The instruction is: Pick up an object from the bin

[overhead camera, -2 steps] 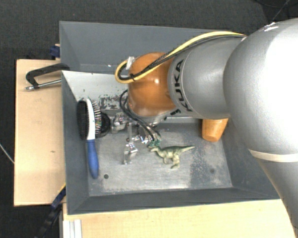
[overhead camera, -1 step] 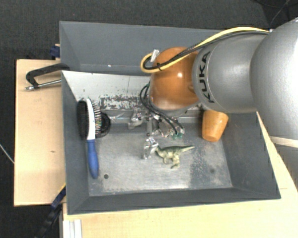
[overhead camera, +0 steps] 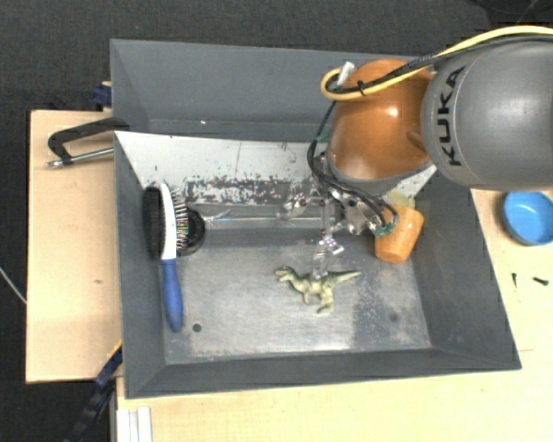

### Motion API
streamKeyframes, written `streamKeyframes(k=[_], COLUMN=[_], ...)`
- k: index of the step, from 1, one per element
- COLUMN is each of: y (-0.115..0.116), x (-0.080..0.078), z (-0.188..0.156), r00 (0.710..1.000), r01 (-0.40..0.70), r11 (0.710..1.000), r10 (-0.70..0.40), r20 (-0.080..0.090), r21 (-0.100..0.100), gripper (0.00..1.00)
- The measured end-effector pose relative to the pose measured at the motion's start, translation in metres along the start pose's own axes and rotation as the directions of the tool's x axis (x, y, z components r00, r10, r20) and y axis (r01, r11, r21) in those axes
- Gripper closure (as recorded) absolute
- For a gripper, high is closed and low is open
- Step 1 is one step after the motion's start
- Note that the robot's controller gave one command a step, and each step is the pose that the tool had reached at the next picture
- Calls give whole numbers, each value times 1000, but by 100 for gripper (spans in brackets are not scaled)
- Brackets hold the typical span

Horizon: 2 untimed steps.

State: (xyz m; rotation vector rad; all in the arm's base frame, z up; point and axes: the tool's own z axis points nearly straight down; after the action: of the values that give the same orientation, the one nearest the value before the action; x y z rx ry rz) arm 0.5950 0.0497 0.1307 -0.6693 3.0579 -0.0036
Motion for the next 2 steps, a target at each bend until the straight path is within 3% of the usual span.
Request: streamKeyframes(k=[1, 2], y=[-2, -1], x=[54, 54], z=[54, 53], r00=[1000, 1000], r01=[-24, -21], r11=[1000, 1000], r10=[24, 21], r20=[-5, -13], r21=[-5, -8], gripper=[0, 100])
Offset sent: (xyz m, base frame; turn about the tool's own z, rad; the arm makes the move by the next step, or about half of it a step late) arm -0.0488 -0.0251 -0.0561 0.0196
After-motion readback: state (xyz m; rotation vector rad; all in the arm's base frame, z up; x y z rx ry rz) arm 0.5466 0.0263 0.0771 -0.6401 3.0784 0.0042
